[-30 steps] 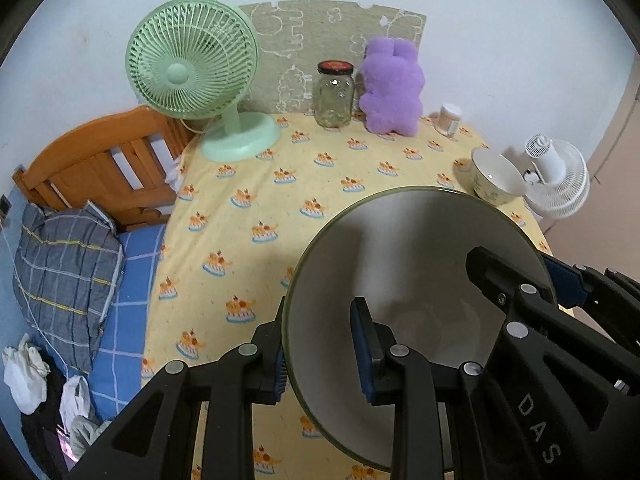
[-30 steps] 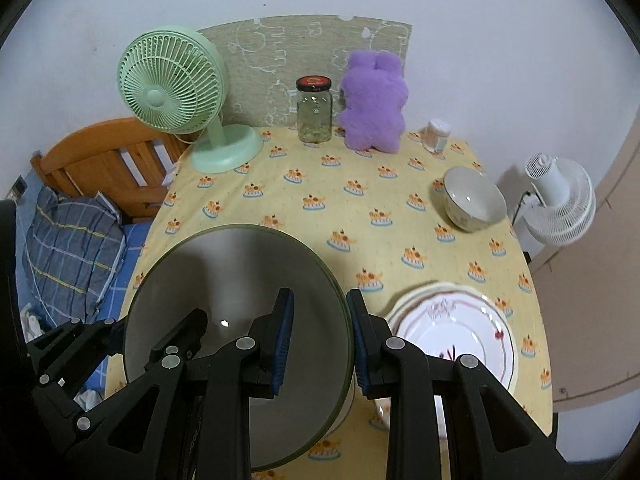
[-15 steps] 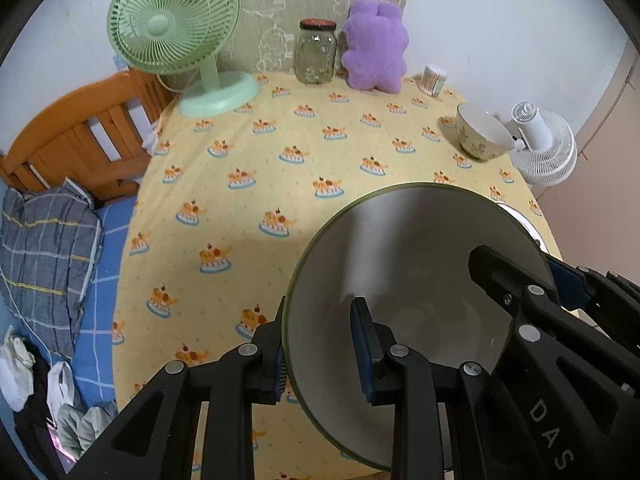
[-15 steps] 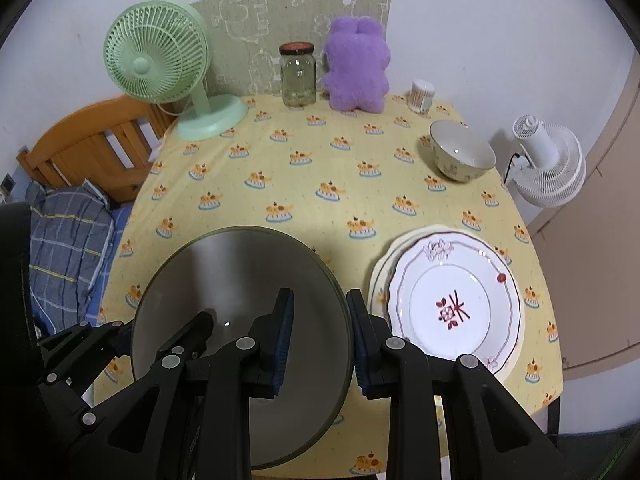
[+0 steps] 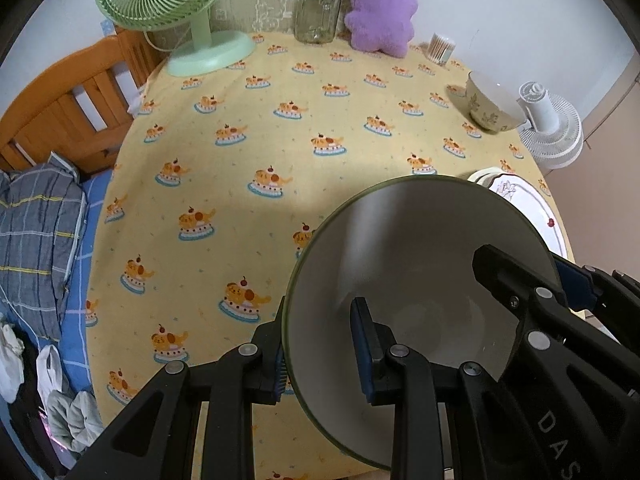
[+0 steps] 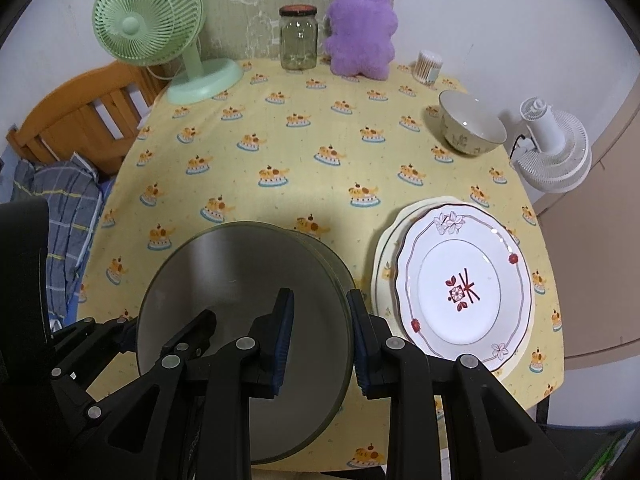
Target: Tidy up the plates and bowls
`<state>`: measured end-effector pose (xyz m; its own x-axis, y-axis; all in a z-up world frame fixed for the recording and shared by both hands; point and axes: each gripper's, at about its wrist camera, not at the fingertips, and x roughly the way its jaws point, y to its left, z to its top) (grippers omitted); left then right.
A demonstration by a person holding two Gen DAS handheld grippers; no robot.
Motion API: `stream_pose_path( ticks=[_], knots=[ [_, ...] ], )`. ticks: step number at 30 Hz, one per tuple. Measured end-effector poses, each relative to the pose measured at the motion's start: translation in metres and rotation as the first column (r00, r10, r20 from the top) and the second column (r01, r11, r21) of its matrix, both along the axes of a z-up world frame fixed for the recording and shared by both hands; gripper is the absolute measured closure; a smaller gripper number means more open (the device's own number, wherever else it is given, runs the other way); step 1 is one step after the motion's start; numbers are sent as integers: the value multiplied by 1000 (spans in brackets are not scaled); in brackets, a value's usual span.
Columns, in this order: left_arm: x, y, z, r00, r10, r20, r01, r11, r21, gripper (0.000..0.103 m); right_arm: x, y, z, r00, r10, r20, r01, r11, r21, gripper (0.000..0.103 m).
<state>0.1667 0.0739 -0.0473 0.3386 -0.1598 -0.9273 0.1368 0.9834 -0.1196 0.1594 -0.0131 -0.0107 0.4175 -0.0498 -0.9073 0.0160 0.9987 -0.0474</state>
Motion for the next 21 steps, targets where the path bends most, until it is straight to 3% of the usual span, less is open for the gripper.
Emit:
stream_pose_path(
  ticks=[14,21],
  knots=[
    [18,-8,-22,997,21,-78,-19,1000,19,78,24,-8,-23,997,11,-73,-10,1000,17,73],
    [21,-20,-25,997,7,-77,-1,997,75,78,28,-22,-38,996,0,-91,7,998,67,73]
  ],
)
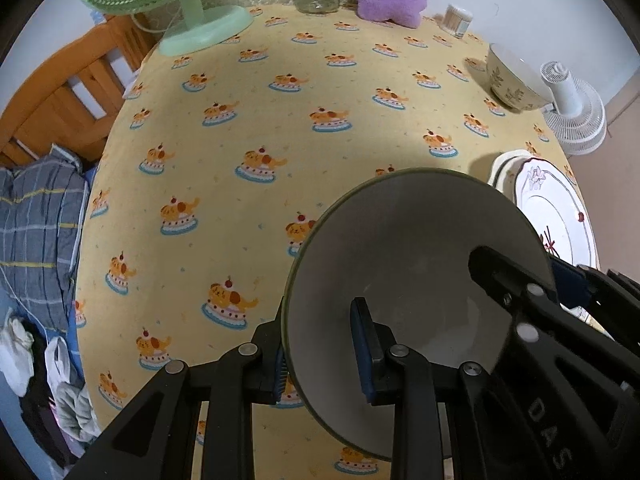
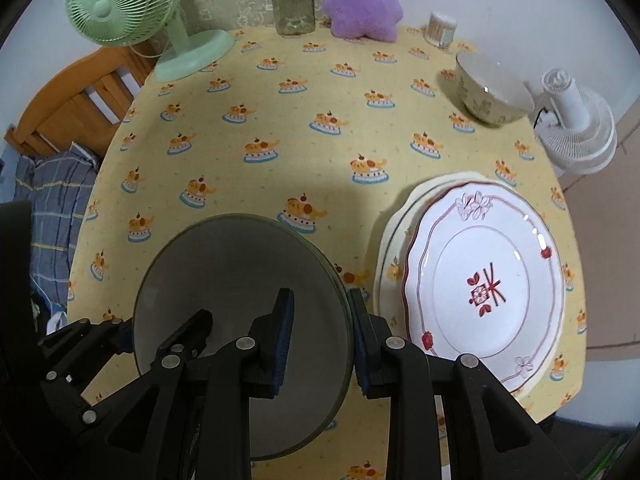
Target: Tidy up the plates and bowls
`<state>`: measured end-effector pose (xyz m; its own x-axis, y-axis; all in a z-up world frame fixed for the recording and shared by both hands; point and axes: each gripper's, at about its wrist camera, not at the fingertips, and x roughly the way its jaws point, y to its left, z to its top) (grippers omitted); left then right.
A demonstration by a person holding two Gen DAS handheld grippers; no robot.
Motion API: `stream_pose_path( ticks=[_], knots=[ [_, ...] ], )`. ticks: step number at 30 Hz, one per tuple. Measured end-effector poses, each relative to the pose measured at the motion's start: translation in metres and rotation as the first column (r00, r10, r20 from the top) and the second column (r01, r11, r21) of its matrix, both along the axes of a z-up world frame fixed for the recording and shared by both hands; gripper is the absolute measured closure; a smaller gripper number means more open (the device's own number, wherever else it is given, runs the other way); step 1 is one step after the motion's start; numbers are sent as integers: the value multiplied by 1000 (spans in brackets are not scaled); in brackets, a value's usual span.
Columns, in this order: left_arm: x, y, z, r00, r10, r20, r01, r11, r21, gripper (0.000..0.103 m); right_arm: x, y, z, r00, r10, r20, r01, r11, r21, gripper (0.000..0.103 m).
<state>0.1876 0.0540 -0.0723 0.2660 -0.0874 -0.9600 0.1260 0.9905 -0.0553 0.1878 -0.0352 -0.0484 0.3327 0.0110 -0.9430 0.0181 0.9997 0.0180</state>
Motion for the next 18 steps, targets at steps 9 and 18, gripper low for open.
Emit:
stream_pose_path(
  ticks=[9,18],
  knots=[
    [5,-3,-4,1000,6,-1,-6,999,43,78,3,-6,-4,999,3,36,-4,1000,29,73],
    [-1,-2,2,1000,-2,12,2,1000,0,64,0,-8,-8,1000,-14,0,14,998,57,52]
  ],
)
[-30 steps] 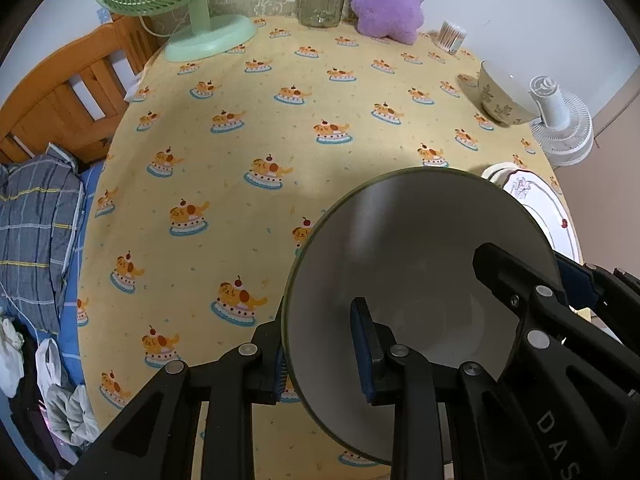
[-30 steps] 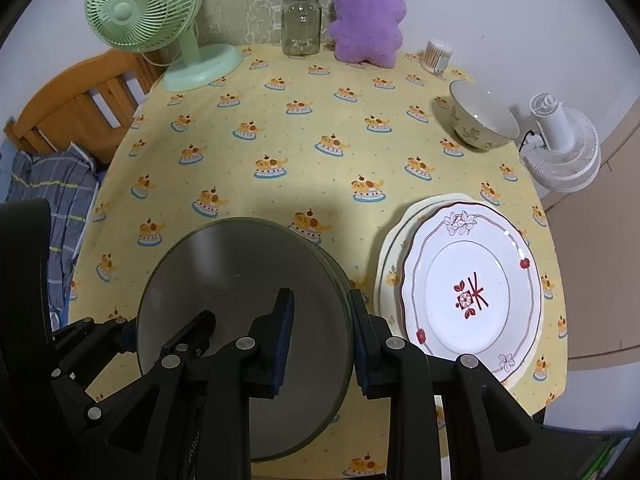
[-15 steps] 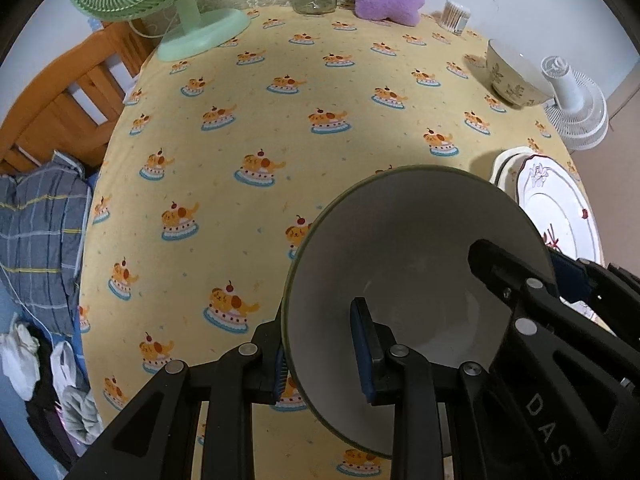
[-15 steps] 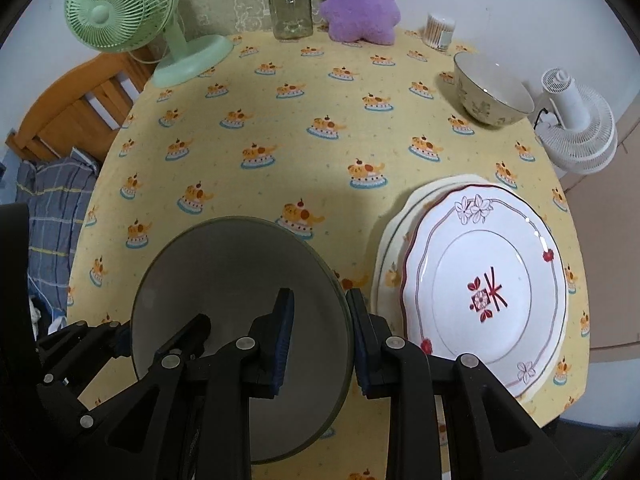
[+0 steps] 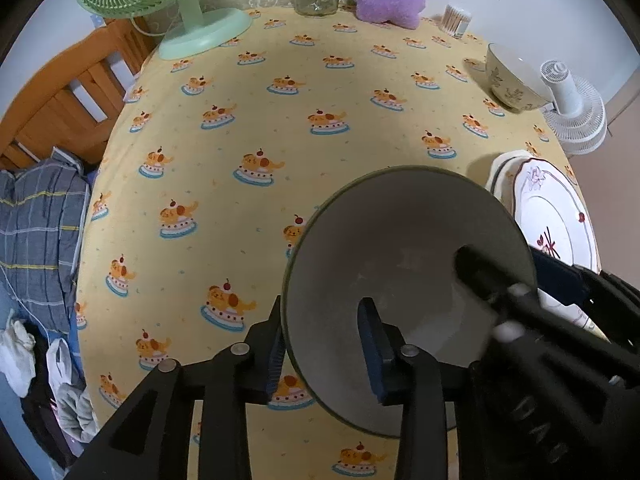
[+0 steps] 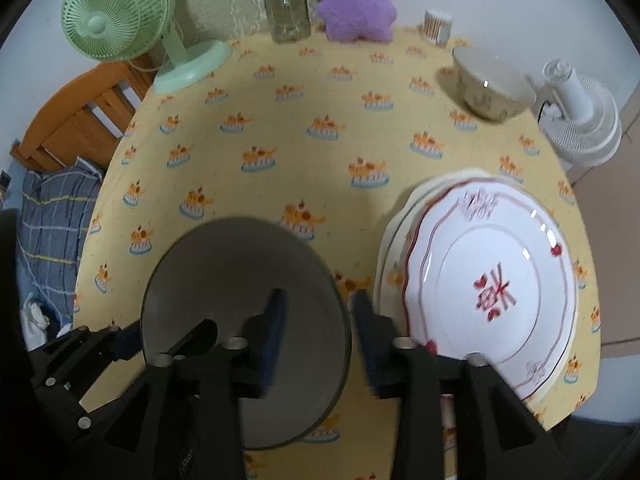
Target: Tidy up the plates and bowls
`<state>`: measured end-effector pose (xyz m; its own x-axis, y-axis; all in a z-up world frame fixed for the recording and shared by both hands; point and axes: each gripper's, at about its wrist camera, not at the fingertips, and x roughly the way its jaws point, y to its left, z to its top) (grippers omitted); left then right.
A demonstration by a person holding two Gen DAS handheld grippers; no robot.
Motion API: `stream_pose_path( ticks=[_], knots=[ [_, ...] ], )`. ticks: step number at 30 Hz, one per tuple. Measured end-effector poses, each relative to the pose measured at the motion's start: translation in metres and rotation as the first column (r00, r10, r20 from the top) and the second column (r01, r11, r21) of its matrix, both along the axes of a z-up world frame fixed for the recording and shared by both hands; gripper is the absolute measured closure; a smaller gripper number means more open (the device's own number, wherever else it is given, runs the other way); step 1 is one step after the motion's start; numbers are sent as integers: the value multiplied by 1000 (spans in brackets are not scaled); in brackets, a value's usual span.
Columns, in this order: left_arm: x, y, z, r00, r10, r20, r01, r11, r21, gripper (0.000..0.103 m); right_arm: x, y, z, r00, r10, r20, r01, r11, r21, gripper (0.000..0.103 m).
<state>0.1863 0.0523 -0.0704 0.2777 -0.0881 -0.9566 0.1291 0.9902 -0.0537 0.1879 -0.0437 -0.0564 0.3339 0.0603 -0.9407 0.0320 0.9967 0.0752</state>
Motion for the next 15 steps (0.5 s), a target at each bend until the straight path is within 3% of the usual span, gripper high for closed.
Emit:
stream_pose_path(
  ticks=[2,3,6,15],
  knots=[
    [-4,1,3,1000,-9,10,10,1000,-24,57,-4,1,0,1000,-2,-4,3,1000,17,47],
    [-7,1,4,1000,-16,17,17,999,-38,46,-6,3,0,1000,2,-2,-2,1000,18,45],
    [-15,3,10,999,-32,44,35,996,-78,28,-13,8,4,1000,3,9,-3,1000,12,42],
    [-28,13,31,996,-49,80,60,989,-132,21,-34,12,28,997,-50,57,50,999,0,40]
  ],
)
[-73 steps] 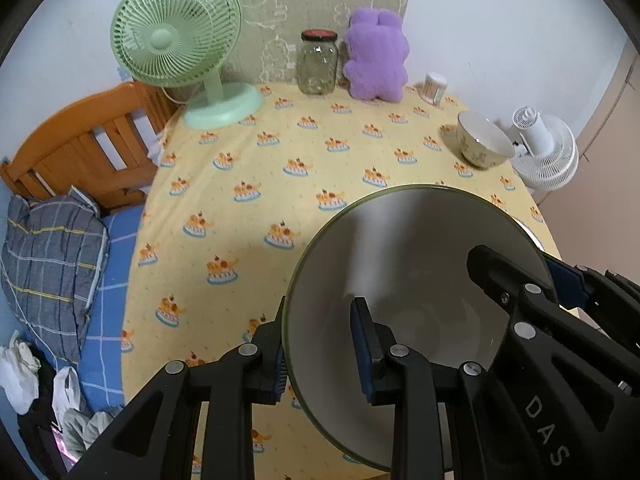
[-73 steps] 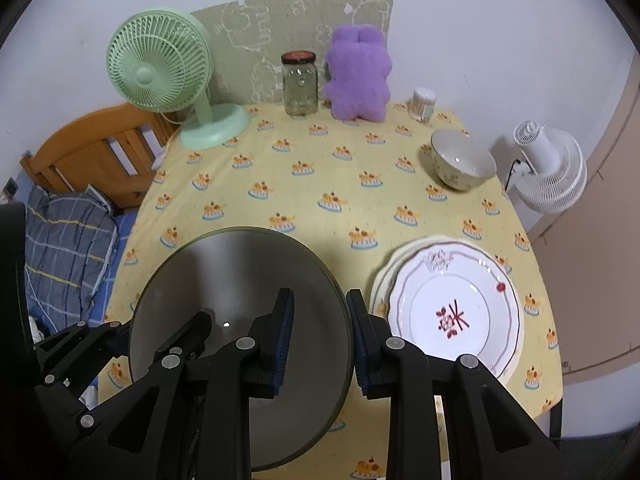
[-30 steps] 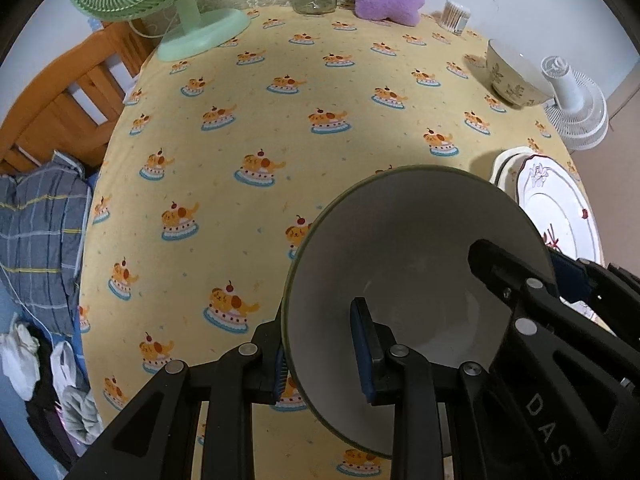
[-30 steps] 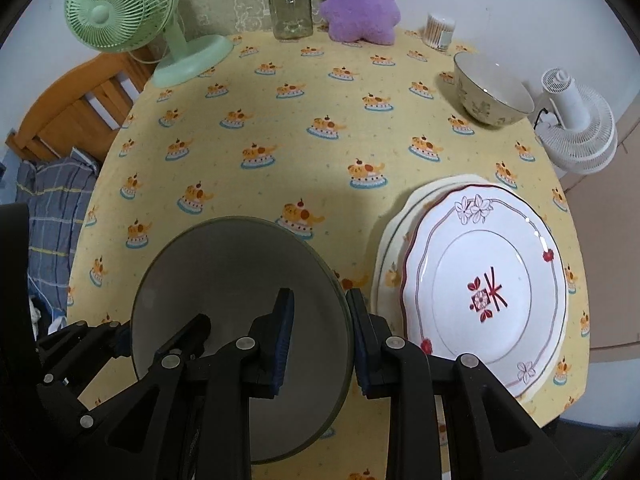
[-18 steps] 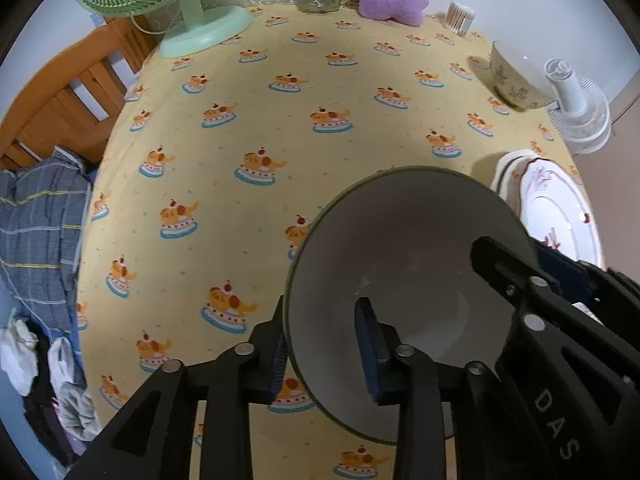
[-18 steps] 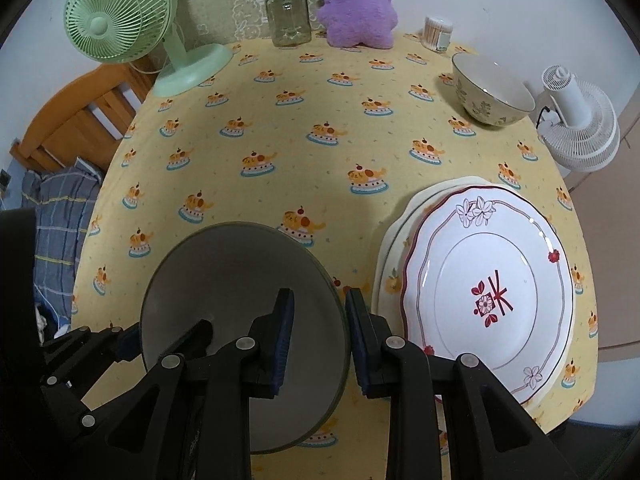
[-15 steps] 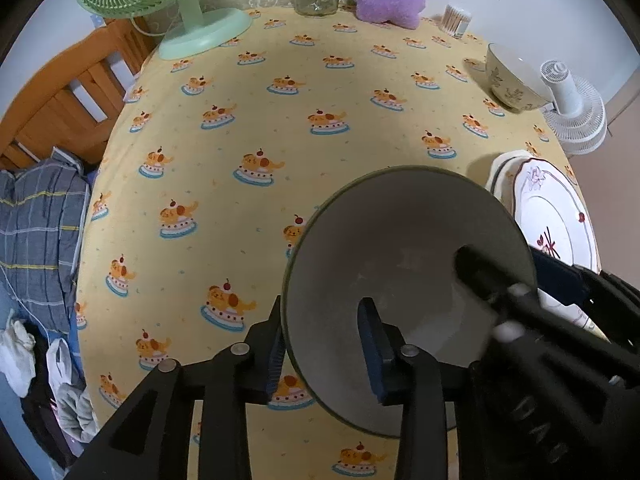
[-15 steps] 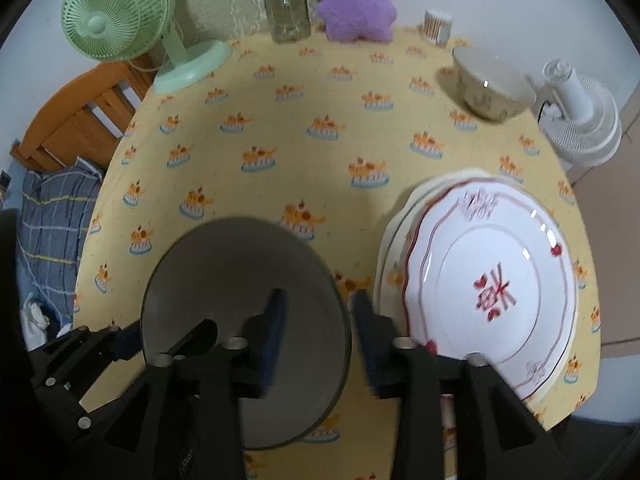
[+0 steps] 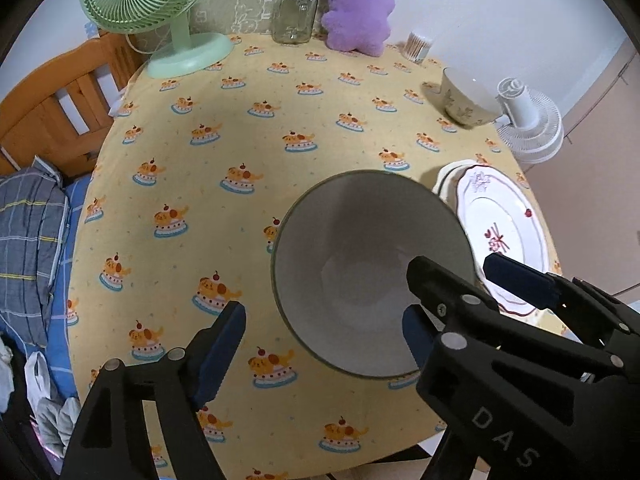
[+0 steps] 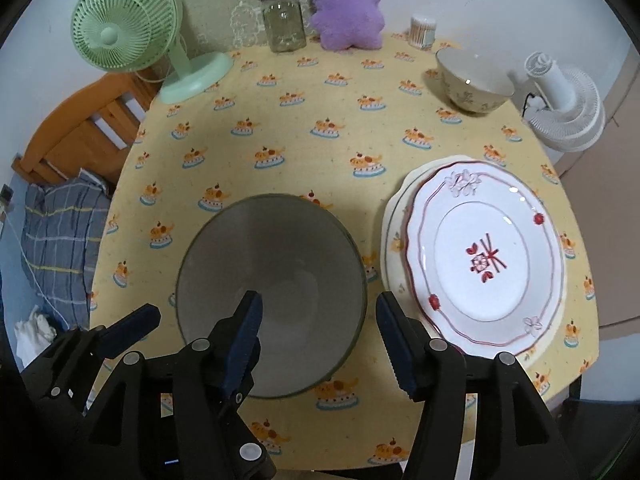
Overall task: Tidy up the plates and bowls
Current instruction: 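Lower the grey bowl beside the plate stack and open both grippers, then move both grippers to the bowl beside the white fan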
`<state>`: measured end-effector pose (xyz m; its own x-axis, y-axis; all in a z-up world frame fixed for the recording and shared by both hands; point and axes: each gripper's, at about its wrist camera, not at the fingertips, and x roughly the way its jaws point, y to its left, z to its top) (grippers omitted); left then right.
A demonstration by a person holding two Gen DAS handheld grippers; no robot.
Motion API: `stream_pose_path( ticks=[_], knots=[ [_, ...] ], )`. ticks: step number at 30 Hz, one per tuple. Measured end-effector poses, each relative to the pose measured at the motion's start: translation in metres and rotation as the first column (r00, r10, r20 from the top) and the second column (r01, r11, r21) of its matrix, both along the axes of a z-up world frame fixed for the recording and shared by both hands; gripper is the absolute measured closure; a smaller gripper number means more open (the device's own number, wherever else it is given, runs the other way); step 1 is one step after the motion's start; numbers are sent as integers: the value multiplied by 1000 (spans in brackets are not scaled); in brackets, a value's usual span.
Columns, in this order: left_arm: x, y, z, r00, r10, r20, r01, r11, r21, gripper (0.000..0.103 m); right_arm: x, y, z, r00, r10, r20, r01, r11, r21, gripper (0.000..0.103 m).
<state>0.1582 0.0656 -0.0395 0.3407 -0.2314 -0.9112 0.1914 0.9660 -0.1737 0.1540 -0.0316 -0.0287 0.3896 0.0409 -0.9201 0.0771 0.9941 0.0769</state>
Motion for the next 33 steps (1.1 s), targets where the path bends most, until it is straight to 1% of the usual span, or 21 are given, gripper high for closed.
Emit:
stream_pose_path(
  ticks=[3,9,14,18,22,28,33],
  knots=[
    [-3,-2,12,999,7,34,-8,999,33,21,-4,0,13,1000,-3,19,4,1000,-13,40],
    [-6,-8,34,997,-4,83,2,1000,16,21,-8,-8,37,997,-10,70,11,1000,-9,40],
    [-4,-22,45,994,6,109,-9,1000,26,21,-5,-23,49,995,4,97,-3,1000,-6,40],
    [2,-41,51,993,18,117,-23,999,39,21,0,-40,53,995,12,99,-12,1000,-6,39],
    [8,-65,57,992,43,122,-49,998,41,20,7,-64,58,995,5,103,-3,1000,-23,29],
    [20,-108,63,988,80,134,-85,996,31,20,22,-109,65,993,37,110,-34,999,-23,29],
    [35,-143,64,984,114,135,-120,992,36,20,40,-143,67,992,69,104,-66,997,-30,28]
  ],
)
